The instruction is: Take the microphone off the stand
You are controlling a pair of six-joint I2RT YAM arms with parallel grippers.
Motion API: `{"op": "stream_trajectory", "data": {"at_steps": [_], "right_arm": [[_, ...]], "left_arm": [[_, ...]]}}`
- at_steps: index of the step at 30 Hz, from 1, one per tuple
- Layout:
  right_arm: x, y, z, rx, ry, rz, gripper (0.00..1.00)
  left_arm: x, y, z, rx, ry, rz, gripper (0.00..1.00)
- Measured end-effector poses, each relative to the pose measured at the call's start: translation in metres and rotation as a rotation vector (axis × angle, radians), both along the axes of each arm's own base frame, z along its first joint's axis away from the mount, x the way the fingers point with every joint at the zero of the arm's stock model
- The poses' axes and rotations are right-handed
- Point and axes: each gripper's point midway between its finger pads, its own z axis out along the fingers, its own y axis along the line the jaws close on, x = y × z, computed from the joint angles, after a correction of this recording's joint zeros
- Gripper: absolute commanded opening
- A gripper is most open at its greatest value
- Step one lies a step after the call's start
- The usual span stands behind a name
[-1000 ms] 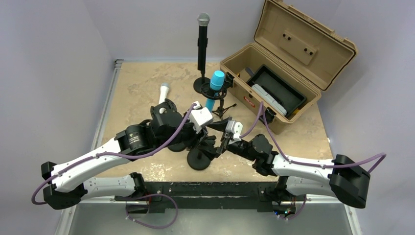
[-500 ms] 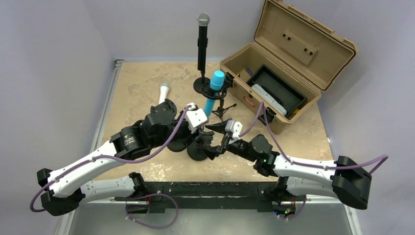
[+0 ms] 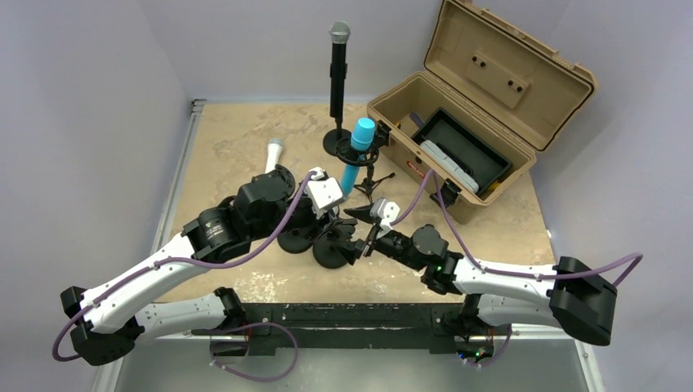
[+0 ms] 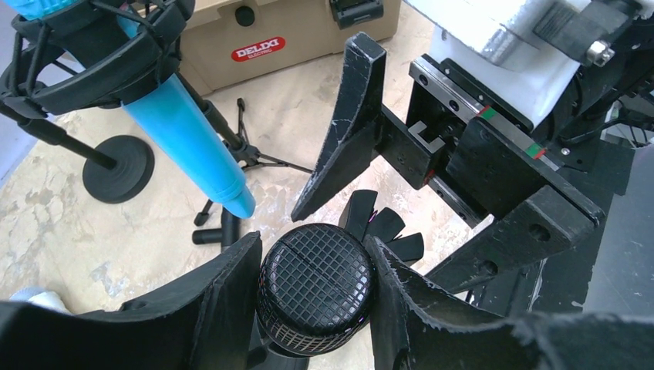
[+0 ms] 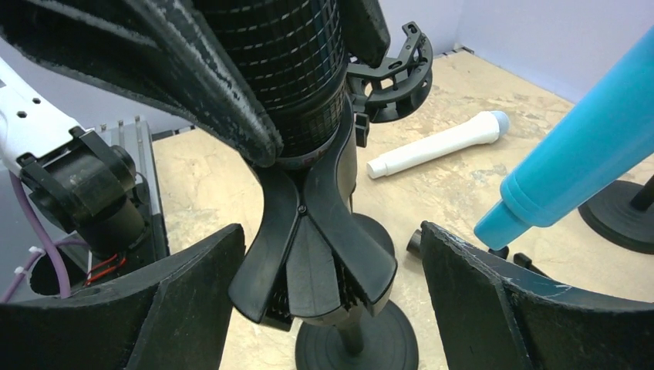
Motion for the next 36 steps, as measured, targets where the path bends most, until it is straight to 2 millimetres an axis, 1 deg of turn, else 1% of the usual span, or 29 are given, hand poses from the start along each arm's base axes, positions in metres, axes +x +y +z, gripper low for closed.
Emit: {"op": "stream_trajectory", "data": {"at_steps": [3,5,8,9,16,19,21,22,23,26,28,36], "right_arm": [[0.002,-0.002,0.004,0.008,-0.006,-0.018,0.82],[0.003,-0.004,0.006,0.011,-0.013,-0.025,0.78],[0.004,-0.005,0.01,0.014,-0.025,-0.035,0.71],[0.004,-0.005,0.011,0.015,-0.028,-0.035,0.7],[0.004,-0.004,0.011,0.014,-0.033,-0.032,0.71],[0.002,-0.004,0.011,0.014,-0.034,-0.023,0.68],[0.002,-0.003,0.011,0.012,-0.036,-0.019,0.62],[0.002,-0.003,0.011,0.012,-0.037,-0.019,0.55],[0.002,-0.003,0.011,0.012,-0.037,-0.019,0.51],[0.0,-0.002,0.011,0.008,-0.046,-0.014,0.26],[0.0,-0.002,0.01,0.006,-0.048,-0.013,0.0],[0.002,-0.002,0.01,0.007,-0.051,-0.02,0.0]], "left_arm": [[-0.002,-0.002,-0.002,-0.001,0.005,-0.015,0.0],[-0.003,-0.002,-0.005,0.001,0.011,-0.022,0.0],[-0.004,-0.003,-0.006,0.002,0.014,-0.028,0.0],[-0.004,-0.003,-0.005,0.0,0.013,-0.027,0.0],[-0.002,-0.002,-0.005,-0.001,0.015,-0.021,0.0],[0.0,-0.001,-0.006,0.001,0.018,-0.018,0.0],[0.001,-0.001,-0.007,0.003,0.019,-0.016,0.0],[0.001,-0.001,-0.007,0.003,0.02,-0.014,0.0],[0.002,-0.001,-0.007,0.002,0.021,-0.013,0.0],[0.002,-0.001,-0.007,0.002,0.021,-0.01,0.0],[0.004,-0.001,-0.004,-0.009,0.015,-0.009,0.0],[0.004,-0.002,-0.003,-0.003,0.023,-0.012,0.0]]}}
